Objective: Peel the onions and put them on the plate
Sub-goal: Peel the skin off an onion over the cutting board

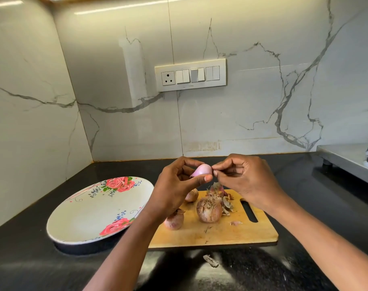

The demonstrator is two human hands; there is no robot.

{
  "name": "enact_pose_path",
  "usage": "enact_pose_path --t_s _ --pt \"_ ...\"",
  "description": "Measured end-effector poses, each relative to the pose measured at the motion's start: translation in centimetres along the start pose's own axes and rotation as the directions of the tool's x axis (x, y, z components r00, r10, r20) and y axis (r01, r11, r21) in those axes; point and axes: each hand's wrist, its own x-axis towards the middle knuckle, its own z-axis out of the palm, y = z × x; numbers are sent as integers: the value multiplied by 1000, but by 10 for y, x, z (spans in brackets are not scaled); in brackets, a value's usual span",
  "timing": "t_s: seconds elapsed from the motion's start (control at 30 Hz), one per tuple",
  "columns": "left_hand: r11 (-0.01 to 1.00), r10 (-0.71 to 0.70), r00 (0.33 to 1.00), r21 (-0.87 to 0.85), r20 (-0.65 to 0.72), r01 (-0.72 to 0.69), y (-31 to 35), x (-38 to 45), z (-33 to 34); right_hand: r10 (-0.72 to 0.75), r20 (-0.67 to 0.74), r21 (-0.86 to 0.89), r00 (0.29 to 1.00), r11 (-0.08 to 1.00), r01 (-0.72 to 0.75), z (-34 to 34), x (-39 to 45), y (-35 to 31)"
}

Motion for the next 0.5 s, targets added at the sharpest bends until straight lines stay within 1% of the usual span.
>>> enact_pose_path --t_s 0.1,0.17,0.27,0.37,0.4,0.43,0.5 --pt "1000 1 1000 7 -13 -1 -1 1 1 -8 -24 3 1000 1000 8 1 0 -2" --pt "1000 -13 1000 7 -11 13 -1 1 -1 16 -11 44 1000 999 -16 1 0 -3" --pt "999 -30 999 -18 29 31 2 0 -2 81 29 161 996 983 -84 -1 1 -4" --pt "997 -35 998 -68 46 38 6 -1 -1 153 25 307 988 939 -153 -2 4 -3" --pt "995 -41 998 -89 38 45 6 0 -2 168 20 308 986 937 -166 -3 5 -2" --pt "994 -49 998 -101 30 51 6 0 -3 179 19 272 984 946 -177 -3 6 -1" --pt "993 -60 998 -100 21 62 5 1 -4 186 42 157 982 969 -191 -4 6 2"
